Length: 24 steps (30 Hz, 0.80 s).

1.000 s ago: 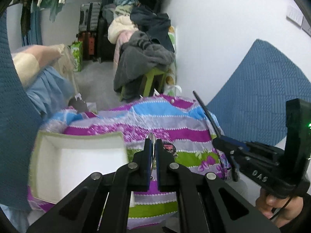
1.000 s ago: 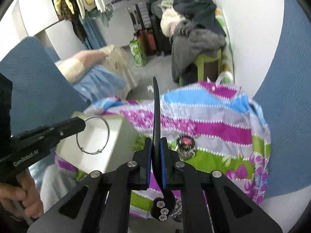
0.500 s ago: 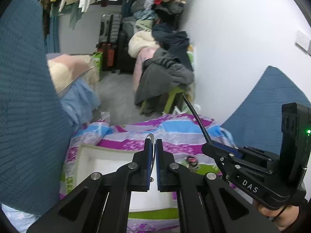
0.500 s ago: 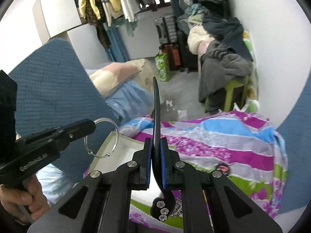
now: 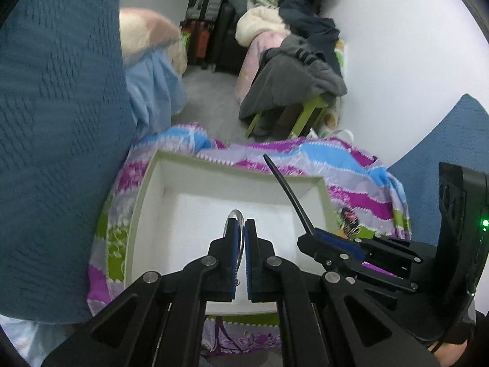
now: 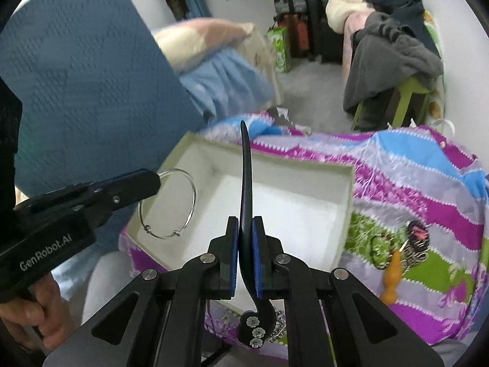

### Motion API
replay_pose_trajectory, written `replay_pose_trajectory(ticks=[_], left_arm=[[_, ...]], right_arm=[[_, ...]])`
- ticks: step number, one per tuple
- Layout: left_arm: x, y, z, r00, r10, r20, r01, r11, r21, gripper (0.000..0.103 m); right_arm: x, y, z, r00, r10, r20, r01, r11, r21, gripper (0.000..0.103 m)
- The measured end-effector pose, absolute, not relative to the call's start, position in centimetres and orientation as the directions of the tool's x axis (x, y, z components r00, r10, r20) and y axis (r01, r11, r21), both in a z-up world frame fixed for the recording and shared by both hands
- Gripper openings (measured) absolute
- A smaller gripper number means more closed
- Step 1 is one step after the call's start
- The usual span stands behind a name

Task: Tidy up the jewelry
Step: 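Carry the ring and hairpin into the white box and open both tools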

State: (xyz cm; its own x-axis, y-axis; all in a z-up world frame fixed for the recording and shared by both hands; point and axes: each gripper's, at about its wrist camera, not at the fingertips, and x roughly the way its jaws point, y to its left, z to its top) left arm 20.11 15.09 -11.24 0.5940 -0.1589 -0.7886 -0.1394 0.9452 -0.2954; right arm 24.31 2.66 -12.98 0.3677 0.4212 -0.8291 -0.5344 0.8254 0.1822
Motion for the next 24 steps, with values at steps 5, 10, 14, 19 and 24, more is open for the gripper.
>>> replay_pose_trajectory(ticks=[5, 10, 14, 19, 24], left_arm=[[20.3, 15.8, -14.3, 0.562, -0.167, -0.810, -0.161, 0.939, -0.305, 0.002], [20.4, 16.4, -15.9, 0.548, -0.144, -0.824, -0.180, 0.942, -0.284, 0.002], [20.2, 17.0, -15.8, 0.555, -0.138, -0.820, -0.194, 0.938, -0.288, 0.002], [19.6, 17.4, -14.4, 0.577, -0.118, -0.808, -0.208, 0.935, -0.286, 0.004], [18.9, 17.1, -12.0, 0.595, -0.105, -0.797, -0.223, 0.931, -0.289, 0.005]], right_arm=[[24.7, 3.6, -15.9, 0.340, 0.372, -0.864, -0.538, 0.831, 0.146, 0.006], [25.0, 3.9, -17.4, 0.327, 0.336, -0.883, -0.535, 0.836, 0.120, 0.006], [25.4, 3.6, -18.3, 0.311, 0.317, -0.896, -0.527, 0.842, 0.114, 0.007], [25.6, 2.9, -17.8, 0.303, 0.330, -0.894, -0.512, 0.848, 0.140, 0.008], [25.3, 2.3, -15.2, 0.334, 0.368, -0.868, -0.525, 0.837, 0.153, 0.025]])
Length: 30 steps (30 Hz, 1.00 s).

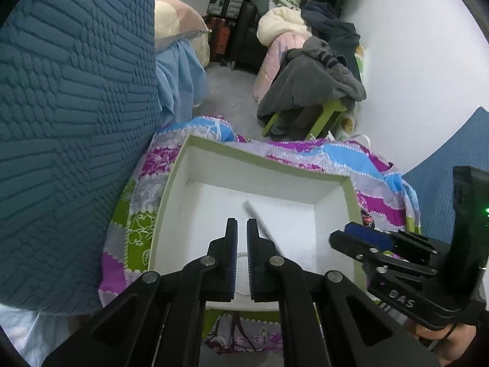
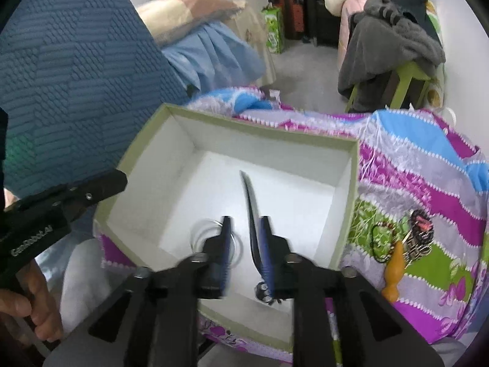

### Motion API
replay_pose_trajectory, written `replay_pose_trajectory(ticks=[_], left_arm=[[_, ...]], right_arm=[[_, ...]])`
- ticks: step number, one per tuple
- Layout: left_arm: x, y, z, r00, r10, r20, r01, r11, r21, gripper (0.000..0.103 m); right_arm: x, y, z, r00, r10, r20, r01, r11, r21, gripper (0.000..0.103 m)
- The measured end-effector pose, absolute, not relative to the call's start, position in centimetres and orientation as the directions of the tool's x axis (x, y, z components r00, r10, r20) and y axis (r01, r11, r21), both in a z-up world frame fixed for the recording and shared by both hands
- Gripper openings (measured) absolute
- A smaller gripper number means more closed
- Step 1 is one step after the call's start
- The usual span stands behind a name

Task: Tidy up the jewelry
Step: 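Carry the ring and hairpin into the white box and open both tools, then grasp the orange gourd pendant with the left tool while the right tool grasps the pink clip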

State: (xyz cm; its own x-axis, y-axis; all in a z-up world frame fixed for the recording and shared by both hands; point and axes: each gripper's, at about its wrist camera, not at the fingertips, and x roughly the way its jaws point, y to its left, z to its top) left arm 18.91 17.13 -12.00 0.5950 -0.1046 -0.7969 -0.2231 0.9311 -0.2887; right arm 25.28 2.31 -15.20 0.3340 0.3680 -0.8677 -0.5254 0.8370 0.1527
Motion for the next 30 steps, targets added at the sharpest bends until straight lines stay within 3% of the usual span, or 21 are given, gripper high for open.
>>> replay_pose_trajectory(ticks=[13, 15, 16, 17, 24, 26, 30], left_arm=[[16.0, 14.0, -2.3, 0.724, -0.033, -0.689, -0.198, 0.947, -0.253, 0.007], [15.6, 13.2, -0.9, 0.744, -0.014, -0.668, -0.198, 0.950, -0.241, 0.031], [15.5, 12.9, -0.5, 0.752, -0.007, -0.659, -0.197, 0.952, -0.235, 0.060], [15.1, 12.4, 0.3, 0.770, 0.012, -0.637, -0.199, 0.954, -0.223, 0.075], [14.1, 9.4, 3.3, 0.810, 0.026, -0.586, -0.183, 0.960, -0.210, 0.077], [14.1, 8.6, 3.6, 0.815, 0.027, -0.579, -0.186, 0.958, -0.217, 0.085], [14.0, 6.5, 3.5, 0.813, 0.006, -0.582, -0.167, 0.960, -0.223, 0.086]], right_arm=[[22.6, -1.4, -4.5, 0.501, 0.488, -0.715, -0.569, 0.808, 0.153, 0.025], [22.1, -2.1, -3.4, 0.521, 0.496, -0.694, -0.572, 0.807, 0.147, 0.025], [21.9, -2.5, -2.8, 0.536, 0.496, -0.683, -0.571, 0.809, 0.139, 0.025], [21.7, -2.9, -2.1, 0.552, 0.496, -0.671, -0.570, 0.811, 0.131, 0.025], [20.8, -6.0, 0.4, 0.609, 0.494, -0.620, -0.556, 0.824, 0.110, 0.025], [20.5, -7.0, 0.9, 0.625, 0.487, -0.609, -0.550, 0.829, 0.099, 0.025], [20.2, -9.2, 1.1, 0.652, 0.471, -0.594, -0.528, 0.844, 0.090, 0.025]])
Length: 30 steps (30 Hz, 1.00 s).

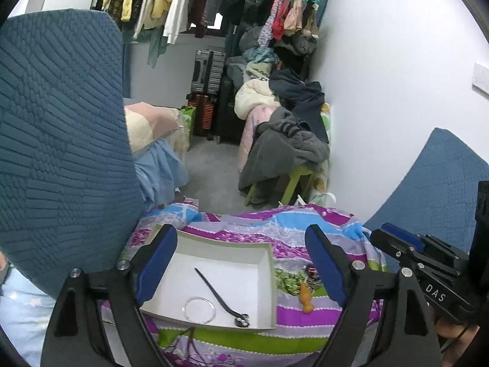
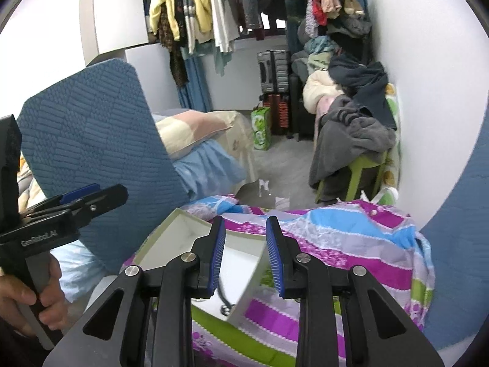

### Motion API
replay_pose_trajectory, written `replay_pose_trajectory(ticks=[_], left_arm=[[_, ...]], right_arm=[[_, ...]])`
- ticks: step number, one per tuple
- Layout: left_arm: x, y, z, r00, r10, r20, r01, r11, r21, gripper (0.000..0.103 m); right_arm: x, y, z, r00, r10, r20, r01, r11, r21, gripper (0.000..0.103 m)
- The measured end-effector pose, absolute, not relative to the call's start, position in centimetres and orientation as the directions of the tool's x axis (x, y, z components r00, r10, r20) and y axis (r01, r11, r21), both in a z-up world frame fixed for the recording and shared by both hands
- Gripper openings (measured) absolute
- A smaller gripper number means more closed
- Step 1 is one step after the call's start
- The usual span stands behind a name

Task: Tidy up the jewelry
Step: 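Grasp the orange gourd pendant with the left tool while the right tool grasps the pink clip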

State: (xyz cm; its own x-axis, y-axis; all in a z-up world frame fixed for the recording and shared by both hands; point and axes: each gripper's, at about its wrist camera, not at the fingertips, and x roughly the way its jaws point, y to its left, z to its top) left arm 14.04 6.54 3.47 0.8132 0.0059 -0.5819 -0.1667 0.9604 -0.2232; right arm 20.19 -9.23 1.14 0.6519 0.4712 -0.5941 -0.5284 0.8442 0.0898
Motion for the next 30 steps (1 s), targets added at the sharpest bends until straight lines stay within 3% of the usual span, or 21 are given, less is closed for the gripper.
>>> replay_pose_trajectory(ticks=[4, 13, 21, 26, 30], left_arm=[[14.4, 4.5, 2.2, 0.807, 0.003, -0.591, -0.152, 0.967, -0.203, 0.091], [15.4, 0.5, -2.9, 0.811, -0.109, -0.575, -0.073, 0.956, -0.284, 0.091], [17.6, -3.9, -8.3, 0.761, -0.174, -0.624, -0.022, 0.956, -0.293, 0.089], [18.6, -6.8, -10.9, 0.720, -0.237, -0.652, 0.046, 0.954, -0.296, 0.075], [19.7, -9.2, -13.1, 0.689, -0.281, -0.668, 0.092, 0.948, -0.304, 0.072]], right_arm=[[20.0, -11.6, 0.8, 0.675, 0.455, -0.581, -0.506, 0.859, 0.085, 0.025], [19.8, -16.5, -2.8, 0.715, 0.396, -0.576, -0.450, 0.891, 0.054, 0.025], [20.5, -21.2, -8.1, 0.719, 0.355, -0.597, -0.370, 0.923, 0.104, 0.025], [22.5, -23.5, -12.0, 0.698, 0.343, -0.628, -0.317, 0.935, 0.157, 0.025], [24.5, -24.5, -14.7, 0.668, 0.383, -0.638, -0.330, 0.921, 0.208, 0.025]])
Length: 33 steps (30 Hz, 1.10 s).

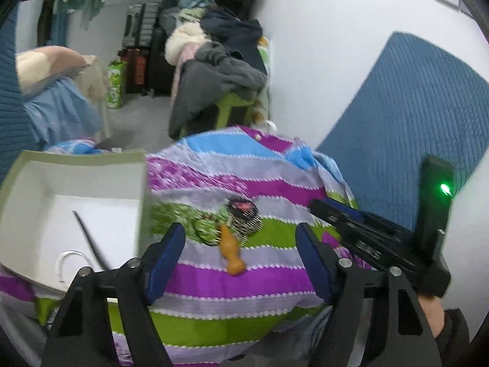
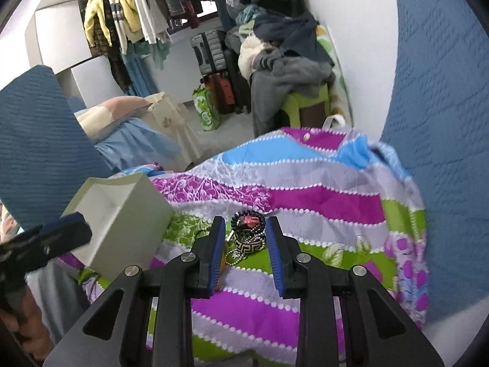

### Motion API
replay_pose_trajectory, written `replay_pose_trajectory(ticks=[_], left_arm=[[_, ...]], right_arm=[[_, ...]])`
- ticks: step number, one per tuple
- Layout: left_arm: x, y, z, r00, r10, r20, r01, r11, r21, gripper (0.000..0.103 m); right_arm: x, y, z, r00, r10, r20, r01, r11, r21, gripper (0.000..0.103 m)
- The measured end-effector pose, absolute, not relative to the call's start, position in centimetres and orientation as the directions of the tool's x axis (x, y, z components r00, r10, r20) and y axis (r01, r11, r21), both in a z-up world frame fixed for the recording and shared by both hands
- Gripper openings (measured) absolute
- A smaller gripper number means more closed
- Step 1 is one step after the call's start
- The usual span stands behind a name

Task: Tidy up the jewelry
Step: 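Grasp the orange gourd pendant with the left tool while the right tool grasps the pink clip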

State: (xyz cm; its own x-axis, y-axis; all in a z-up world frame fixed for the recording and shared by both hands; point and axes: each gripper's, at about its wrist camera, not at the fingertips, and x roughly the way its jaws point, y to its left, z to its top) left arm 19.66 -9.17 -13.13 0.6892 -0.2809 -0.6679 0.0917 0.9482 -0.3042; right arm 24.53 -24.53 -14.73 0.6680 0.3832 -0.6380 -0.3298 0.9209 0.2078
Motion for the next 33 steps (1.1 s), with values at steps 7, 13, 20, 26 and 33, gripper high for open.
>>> replay_pose_trajectory(ticks=[7, 13, 20, 26, 33], left_arm=[[22.3, -10.8, -17.9, 0.610, -0.313, -0.728, 0.068, 0.936, -0.345, 0.063], [24.6, -10.6, -22.1, 0.552, -0.317, -0.771, -0.006, 0.924, -0.383, 0.061], [26.3, -11.2, -25.1, 0.503, -0.294, -0.813, -0.027, 0.935, -0.355, 0.054], [27.1, -11.5, -26.8, 0.467, -0.304, -0.830, -0.029, 0.933, -0.358, 0.045], [27.1, -11.8, -27.2, 0.462, -0.283, -0.840, -0.005, 0.947, -0.322, 0.027]], right_arm=[[28.6, -24.2, -18.3, 0.580, 0.457, -0.674, -0.372, 0.885, 0.280, 0.025], [31.8, -23.0, -20.7, 0.490, 0.519, -0.700, -0.434, 0.842, 0.321, 0.022], [34.1, -21.6, -23.1, 0.428, 0.507, -0.748, -0.466, 0.833, 0.298, 0.022], [35.2, -20.9, -24.4, 0.409, 0.483, -0.774, -0.470, 0.839, 0.275, 0.022], [36.1, -20.9, -25.2, 0.409, 0.461, -0.787, -0.445, 0.854, 0.269, 0.022]])
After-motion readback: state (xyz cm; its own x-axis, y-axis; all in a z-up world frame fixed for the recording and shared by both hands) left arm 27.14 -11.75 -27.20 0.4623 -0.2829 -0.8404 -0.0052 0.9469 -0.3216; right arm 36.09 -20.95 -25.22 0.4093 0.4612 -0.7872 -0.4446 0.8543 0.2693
